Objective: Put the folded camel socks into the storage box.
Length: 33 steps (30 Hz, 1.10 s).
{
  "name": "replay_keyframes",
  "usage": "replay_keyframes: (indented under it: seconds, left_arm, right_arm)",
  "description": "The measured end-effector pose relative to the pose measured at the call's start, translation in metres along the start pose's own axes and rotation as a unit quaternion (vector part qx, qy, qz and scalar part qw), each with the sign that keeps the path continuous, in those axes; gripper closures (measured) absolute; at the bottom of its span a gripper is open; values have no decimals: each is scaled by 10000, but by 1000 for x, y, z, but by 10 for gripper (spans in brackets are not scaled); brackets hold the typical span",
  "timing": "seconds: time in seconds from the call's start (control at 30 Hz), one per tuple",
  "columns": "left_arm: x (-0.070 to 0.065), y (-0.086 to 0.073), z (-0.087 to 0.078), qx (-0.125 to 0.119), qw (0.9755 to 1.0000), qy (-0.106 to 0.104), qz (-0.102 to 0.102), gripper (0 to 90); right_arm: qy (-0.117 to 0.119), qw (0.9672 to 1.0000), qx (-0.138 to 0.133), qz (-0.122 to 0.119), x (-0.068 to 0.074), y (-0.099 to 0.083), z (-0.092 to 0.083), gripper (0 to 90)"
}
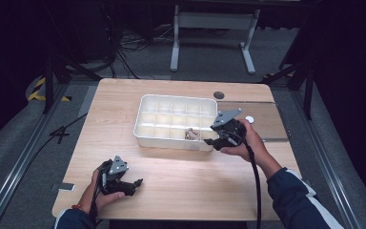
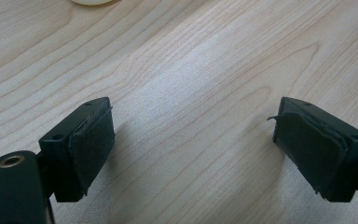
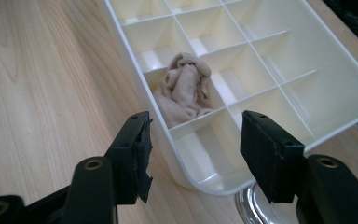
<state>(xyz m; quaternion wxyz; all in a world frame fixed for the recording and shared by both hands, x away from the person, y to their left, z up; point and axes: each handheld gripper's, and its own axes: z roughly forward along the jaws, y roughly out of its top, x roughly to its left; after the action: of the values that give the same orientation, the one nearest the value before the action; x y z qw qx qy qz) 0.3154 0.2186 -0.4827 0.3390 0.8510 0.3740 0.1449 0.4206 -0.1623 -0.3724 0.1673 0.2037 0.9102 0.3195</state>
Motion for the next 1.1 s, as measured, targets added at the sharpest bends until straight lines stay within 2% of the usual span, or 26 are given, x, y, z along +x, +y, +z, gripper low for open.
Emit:
replay_keyframes:
  seconds: [0.13,0.4,0.6,0.87,1.1]
  left_arm:
    - [0,0,0,8,10000,4,14,126]
    - [0,0,0,1,10000,-2,9,126]
    - [0,0,0,-6,10000,-6,-5,126]
    - [0,0,0,-6,10000,-6,-5,126]
    - [0,0,0,-5,10000,-3,-6,126]
  right_arm:
    - [36,9998,-167,110,0,-9,-8,405]
    - [-212,9994,-160,221,4,-30,-17,363]
    - [-346,9987,-259,268,4,-45,-26,360]
    - [-542,9981,-131,248,7,-64,-33,358]
    - [-526,9980,-33,355,11,-85,-38,357]
